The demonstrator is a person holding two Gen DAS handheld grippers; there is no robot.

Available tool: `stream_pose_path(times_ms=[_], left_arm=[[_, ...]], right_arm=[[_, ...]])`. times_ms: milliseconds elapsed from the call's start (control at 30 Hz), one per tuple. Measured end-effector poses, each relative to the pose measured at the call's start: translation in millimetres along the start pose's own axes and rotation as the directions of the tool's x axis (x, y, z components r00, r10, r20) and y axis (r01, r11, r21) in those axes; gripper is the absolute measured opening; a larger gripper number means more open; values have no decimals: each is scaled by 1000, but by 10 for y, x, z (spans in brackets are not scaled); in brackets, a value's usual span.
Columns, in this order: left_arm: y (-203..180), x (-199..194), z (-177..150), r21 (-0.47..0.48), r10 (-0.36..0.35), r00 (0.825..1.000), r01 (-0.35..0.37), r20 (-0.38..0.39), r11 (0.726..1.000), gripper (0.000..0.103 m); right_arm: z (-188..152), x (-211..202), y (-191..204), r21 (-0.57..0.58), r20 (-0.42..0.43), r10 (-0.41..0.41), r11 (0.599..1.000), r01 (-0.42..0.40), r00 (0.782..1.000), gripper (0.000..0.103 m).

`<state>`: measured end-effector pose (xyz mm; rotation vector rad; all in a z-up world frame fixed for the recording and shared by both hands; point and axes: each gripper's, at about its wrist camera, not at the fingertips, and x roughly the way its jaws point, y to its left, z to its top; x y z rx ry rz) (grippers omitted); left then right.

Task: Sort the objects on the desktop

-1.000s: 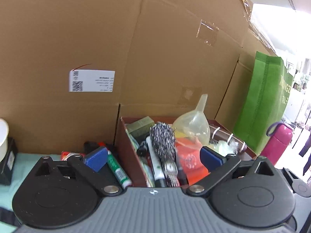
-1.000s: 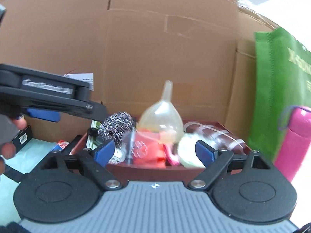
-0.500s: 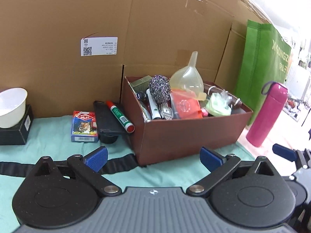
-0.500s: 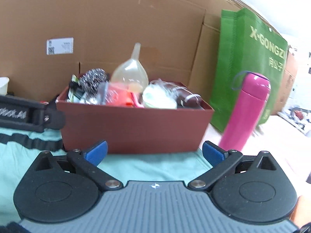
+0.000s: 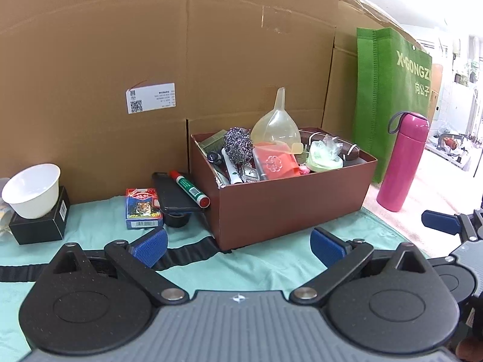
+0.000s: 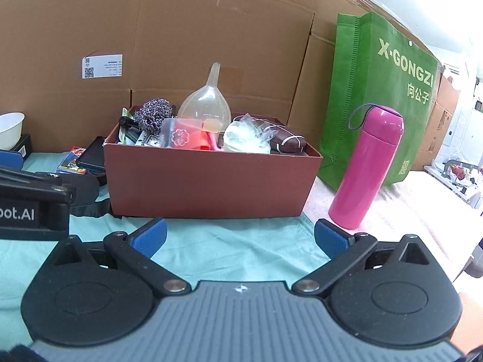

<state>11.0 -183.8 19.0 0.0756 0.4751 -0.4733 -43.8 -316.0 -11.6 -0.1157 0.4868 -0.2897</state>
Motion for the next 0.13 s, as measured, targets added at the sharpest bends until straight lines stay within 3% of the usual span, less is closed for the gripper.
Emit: stream_pose_path(times_ms=[133], left_arm=[[-18, -50, -16, 7, -20, 1000, 20, 5, 1000, 103]], right_arm=[[-13, -49, 8, -3, 1, 4, 1000, -4, 1000, 101]])
